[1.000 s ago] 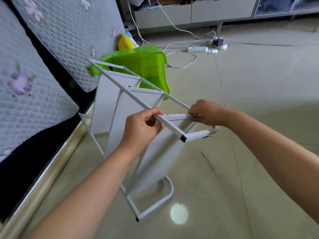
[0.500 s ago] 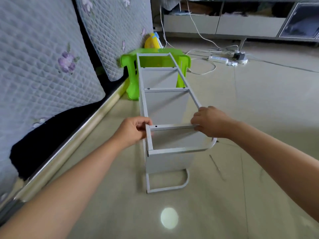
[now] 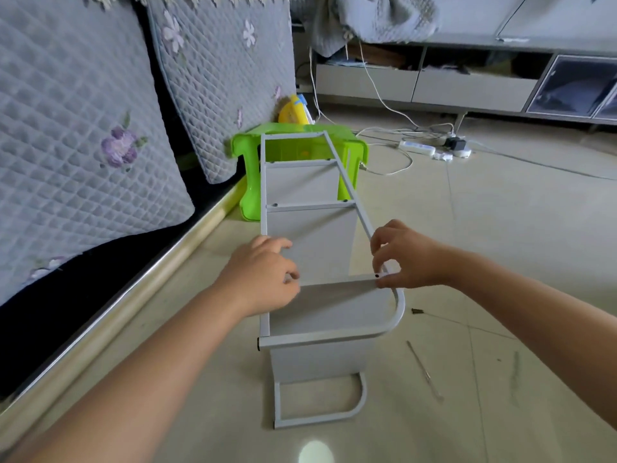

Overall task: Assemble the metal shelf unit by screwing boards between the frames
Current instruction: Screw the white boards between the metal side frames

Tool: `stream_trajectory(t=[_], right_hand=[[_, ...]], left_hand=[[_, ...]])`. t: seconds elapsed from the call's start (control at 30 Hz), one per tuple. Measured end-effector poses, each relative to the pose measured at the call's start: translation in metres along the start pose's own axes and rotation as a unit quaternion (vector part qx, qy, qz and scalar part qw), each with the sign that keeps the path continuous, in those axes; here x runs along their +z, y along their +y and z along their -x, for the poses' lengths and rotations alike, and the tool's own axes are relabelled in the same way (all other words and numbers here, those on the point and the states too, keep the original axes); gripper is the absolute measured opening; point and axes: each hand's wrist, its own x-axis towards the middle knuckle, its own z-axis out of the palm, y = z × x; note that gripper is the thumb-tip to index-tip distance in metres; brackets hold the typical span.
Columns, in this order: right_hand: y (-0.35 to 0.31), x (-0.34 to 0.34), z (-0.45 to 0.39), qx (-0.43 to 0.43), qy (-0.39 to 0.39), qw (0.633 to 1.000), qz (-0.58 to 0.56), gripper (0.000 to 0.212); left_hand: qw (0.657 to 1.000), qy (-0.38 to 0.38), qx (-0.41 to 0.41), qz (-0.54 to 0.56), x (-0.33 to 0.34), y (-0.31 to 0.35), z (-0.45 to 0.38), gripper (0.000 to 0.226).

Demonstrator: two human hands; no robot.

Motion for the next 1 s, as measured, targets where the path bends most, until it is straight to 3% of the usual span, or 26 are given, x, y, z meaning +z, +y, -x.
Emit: stream_trajectory(t=[0.23, 0.57, 0.73, 0.87, 1.0], right_hand=[[0.016, -0.003, 0.017, 0.091, -0.021, 0.982, -0.166, 0.021], [0.008, 0.013, 0.028, 0.189, 0.015, 0.914, -0.358, 0.018], [0.009, 0.011, 0.035, 0.205, 0.013, 0.888, -0.412, 0.016], [0.039, 0.018, 0.046, 0.249, 0.052, 0.869, -0.424, 0.018], [0.085, 0.052, 0.058, 0.343, 0.02, 0.866, -0.364, 0.016]], left_hand=[[0.998, -0.015, 0.048, -0.033, 0.013, 0.024, -0.026, 0.022], [0.992, -0.077, 0.08, -0.059, 0.009, 0.019, -0.03, 0.023], [0.992, -0.088, 0.087, -0.018, 0.014, 0.03, -0.034, 0.045], [0.993, -0.031, 0.088, 0.078, 0.018, 0.055, -0.045, 0.066], [0.989, 0.028, 0.085, 0.117, 0.02, 0.086, -0.073, 0.049]])
